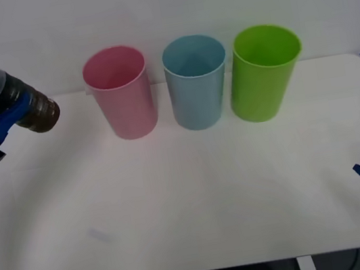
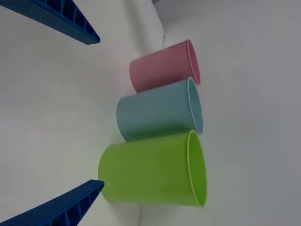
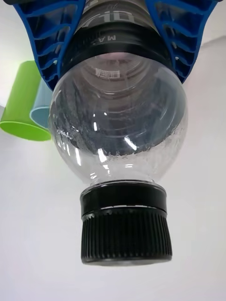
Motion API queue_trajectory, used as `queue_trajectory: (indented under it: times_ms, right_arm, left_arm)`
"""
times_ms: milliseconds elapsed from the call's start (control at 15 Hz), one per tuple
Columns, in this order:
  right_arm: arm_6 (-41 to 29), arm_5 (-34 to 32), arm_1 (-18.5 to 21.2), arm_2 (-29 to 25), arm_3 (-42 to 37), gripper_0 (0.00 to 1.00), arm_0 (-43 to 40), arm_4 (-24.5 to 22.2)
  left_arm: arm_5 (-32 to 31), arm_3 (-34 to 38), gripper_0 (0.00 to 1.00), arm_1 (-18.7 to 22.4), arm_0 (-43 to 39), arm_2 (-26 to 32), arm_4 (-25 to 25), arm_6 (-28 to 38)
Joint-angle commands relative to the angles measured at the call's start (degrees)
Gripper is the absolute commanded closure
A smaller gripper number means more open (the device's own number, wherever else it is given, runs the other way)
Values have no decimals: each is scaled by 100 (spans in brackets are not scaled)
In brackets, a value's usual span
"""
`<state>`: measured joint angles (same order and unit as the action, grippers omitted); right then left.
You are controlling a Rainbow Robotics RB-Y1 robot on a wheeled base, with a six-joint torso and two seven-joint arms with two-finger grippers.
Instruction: Grasp the object on the table and drop it into the matching bin: aluminum can to the light blue bin, PET bottle to the pink bin.
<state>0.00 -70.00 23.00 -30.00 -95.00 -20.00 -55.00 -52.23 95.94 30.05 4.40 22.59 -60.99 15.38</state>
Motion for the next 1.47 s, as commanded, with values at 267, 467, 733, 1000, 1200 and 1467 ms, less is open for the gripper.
queue_trajectory:
  times_ms: [267,467,733,1000,1200,1467]
  right_arm:
    - [0,0,0,0,0,0,0,0]
    - [0,0,0,0,0,0,0,0]
    - [0,0,0,0,0,0,0,0]
    - [0,0,0,0,0,0,0,0]
    - [0,0,0,0,0,0,0,0]
    - [0,0,0,0,0,0,0,0]
  left_arm:
    - [442,-401,100,-17,799,-378,-449,123]
    - [433,-1025,100,-8,1494,-571,-704,132]
    - [415,-1631,100,-175,2206,-668,-1222,150]
    - [442,-1781,100,-597,2619,-659,-1890,246]
    - [459,-2062,100,-808,2988,-659,-2339,264]
    - [459,-2484,100,-993,3471,-659,-2848,211]
